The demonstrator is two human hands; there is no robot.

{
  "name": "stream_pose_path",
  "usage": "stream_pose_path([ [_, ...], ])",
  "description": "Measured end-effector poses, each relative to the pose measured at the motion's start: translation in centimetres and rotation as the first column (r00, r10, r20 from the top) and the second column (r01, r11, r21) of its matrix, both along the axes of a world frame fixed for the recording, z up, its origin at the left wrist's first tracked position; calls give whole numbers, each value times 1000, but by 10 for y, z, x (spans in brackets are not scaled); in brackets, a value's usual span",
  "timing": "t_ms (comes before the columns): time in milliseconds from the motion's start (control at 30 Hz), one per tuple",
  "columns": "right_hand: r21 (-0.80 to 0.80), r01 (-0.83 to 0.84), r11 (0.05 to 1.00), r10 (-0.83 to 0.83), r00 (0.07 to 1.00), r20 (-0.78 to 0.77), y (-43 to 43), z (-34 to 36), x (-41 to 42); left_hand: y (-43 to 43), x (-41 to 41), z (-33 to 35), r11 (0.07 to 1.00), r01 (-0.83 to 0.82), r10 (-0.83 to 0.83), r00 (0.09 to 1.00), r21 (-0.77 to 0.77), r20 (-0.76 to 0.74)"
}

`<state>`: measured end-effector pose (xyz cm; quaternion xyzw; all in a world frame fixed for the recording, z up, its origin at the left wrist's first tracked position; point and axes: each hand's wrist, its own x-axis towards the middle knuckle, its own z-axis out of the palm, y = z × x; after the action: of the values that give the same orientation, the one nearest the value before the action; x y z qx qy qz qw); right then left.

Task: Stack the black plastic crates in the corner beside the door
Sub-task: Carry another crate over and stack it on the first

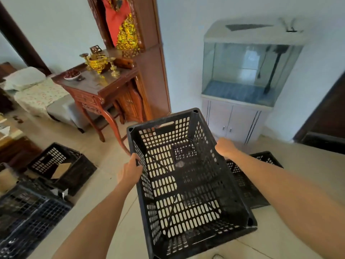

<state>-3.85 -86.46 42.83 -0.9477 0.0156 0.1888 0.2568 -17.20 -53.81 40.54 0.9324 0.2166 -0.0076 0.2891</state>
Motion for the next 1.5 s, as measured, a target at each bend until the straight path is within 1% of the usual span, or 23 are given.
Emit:
stream_pose_path([
  [100,-36,75,996,-75,997,4,-42,4,-14,-28,24,8,989,123,-123,992,79,-11],
  [200,-26,185,982,-185,983,-15,-91,4,-33,-65,50,9,956,247,-243,969,156,-43],
  [300,-38,308,951,-309,951,-28,-146,2,-55,-117,76,10,907,385,-377,923,167,-79],
  [400,-34,421,906,-422,905,-46,-204,0,-81,-178,97,11,835,522,-508,853,175,-119],
  [500,-45,554,831,-556,831,-39,-265,-5,-110,-248,113,11,744,637,-615,771,202,-165],
  [700,-71,730,679,-734,677,-51,-389,-15,-178,-407,123,4,540,822,-803,567,182,-180],
  [833,-84,800,594,-804,588,-93,-473,-25,-222,-515,114,-6,413,896,-872,441,165,-211],
  [967,-159,840,519,-855,510,-96,-563,-27,-261,-633,107,-10,294,945,-921,319,142,-222],
  [1067,-143,899,414,-910,404,-96,-628,-25,-289,-715,100,-9,220,971,-959,232,88,-165],
  [1233,-70,966,250,-967,246,-61,-711,-19,-316,-826,98,-5,137,991,-987,137,1,-88],
  [1300,-34,985,172,-984,170,-47,-739,-21,-320,-866,103,-4,93,995,-994,95,25,-61],
  [1367,14,998,65,-996,66,-55,-767,-24,-319,-906,110,-4,35,996,-997,40,79,-66],
  [1433,30,1000,-1,-997,1,-83,-797,-27,-312,-947,119,-7,16,999,-996,18,28,-87],
  [1500,34,999,-39,-995,-35,-95,-826,-29,-303,-990,132,-12,3,1000,-994,0,-31,-110],
])
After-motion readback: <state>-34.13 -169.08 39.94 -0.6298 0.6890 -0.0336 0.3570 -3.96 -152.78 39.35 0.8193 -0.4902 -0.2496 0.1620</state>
